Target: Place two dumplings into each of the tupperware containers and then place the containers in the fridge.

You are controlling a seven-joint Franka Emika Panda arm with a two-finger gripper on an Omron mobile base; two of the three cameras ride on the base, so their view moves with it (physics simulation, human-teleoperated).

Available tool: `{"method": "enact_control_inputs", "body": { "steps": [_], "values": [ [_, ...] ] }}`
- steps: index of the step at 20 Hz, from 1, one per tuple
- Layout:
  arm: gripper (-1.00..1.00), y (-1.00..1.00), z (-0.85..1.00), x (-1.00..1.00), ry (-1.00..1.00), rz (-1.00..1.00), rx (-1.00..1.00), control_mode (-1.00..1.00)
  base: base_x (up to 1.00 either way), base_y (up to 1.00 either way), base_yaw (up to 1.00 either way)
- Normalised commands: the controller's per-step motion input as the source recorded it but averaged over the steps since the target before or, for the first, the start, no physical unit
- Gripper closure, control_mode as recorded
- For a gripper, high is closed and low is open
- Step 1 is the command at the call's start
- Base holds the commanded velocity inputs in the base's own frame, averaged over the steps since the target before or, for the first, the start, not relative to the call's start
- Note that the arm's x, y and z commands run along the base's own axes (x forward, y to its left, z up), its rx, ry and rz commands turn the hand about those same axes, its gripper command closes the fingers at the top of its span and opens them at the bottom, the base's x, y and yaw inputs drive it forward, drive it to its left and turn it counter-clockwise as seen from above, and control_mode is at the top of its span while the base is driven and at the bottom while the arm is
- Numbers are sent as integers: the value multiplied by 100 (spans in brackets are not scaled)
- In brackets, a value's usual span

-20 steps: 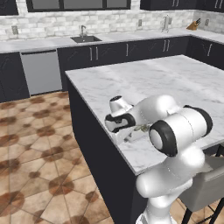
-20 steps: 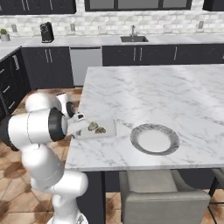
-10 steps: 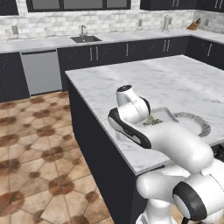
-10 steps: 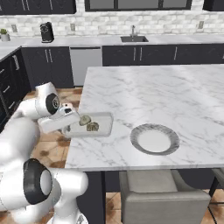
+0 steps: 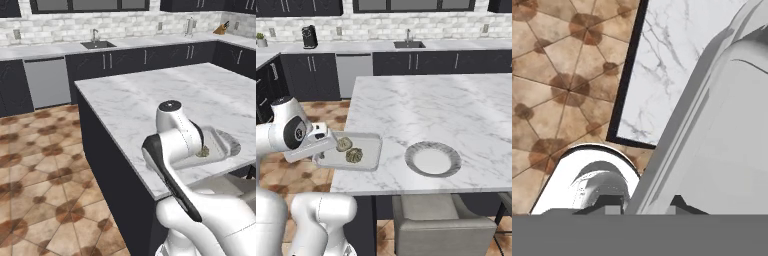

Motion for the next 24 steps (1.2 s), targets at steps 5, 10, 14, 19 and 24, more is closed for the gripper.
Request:
{"method": "enact_control_inputs", "body": {
  "steps": [5,10,14,19,24],
  "values": [
    [100,-27,1,-14,-16,0,13,-100,0,0,0],
    [100,0,0,-2,-17,0,6,-100,0,0,0],
    [100,0,0,-7,-10,0,0,-100,0,0,0],
    [100,0,0,-5,-2,0,0,100,-56,0,-10],
    [100,0,0,0,0,0,0,100,-86,-17,-30]
  ]
}}
